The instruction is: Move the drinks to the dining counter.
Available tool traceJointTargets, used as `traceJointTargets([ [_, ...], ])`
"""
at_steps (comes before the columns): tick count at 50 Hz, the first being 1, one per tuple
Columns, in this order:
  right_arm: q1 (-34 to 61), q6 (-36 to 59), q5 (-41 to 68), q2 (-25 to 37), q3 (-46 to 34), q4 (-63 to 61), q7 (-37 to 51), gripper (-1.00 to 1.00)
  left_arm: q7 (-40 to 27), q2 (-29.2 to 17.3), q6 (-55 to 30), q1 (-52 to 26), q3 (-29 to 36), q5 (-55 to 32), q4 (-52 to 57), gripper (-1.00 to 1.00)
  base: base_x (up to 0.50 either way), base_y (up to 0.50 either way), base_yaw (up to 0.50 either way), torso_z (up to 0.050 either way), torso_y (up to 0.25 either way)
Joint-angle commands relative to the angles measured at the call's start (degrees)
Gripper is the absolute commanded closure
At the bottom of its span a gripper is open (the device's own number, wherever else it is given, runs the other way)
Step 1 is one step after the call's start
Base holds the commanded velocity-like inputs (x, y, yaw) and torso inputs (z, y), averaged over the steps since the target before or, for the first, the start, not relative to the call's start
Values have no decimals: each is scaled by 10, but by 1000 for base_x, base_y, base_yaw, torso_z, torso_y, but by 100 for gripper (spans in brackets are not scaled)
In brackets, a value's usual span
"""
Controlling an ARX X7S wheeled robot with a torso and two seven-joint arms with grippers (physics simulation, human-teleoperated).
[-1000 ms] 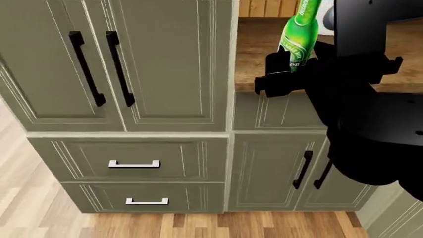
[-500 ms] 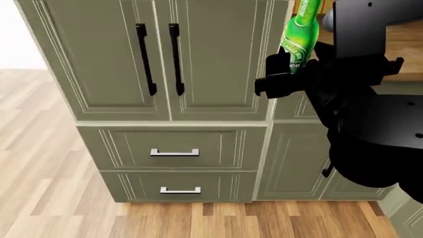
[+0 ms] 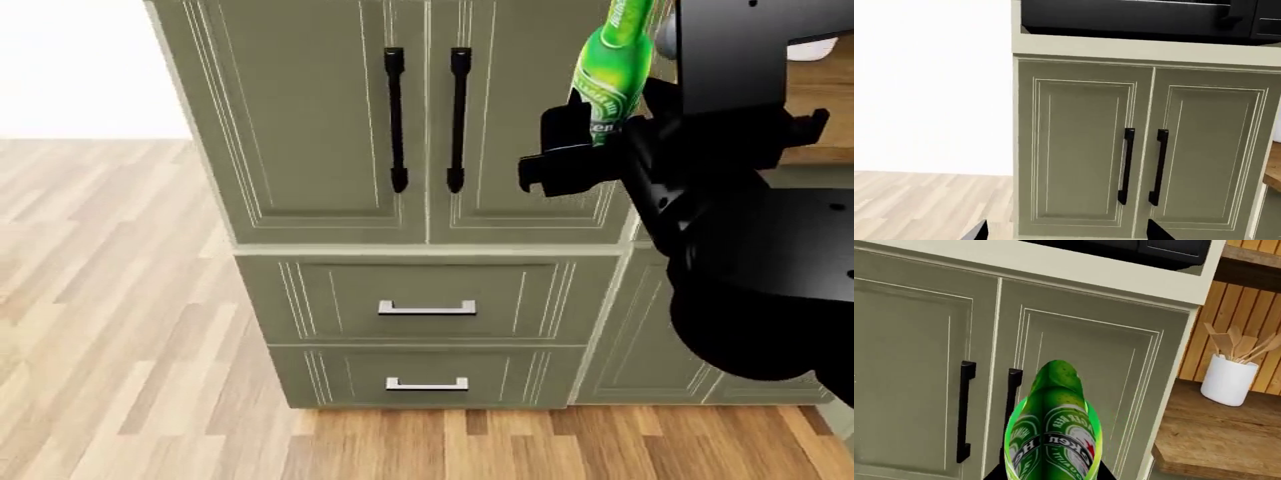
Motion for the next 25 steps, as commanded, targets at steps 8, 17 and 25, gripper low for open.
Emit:
traceJointTargets([
  [8, -20, -11, -23, 11, 6, -4, -10, 100, 11, 19, -11, 0, 13, 21, -1, -100, 55, 500, 0, 0, 0],
  [17, -9, -7, -4, 19, 14, -16, 4, 100, 7, 8, 0, 0, 9, 11, 4, -100, 106, 500, 0, 0, 0],
  [25, -13, -9, -8, 18, 12, -16, 3, 100, 8, 8, -1, 2, 7, 10, 3, -100, 127, 500, 0, 0, 0],
])
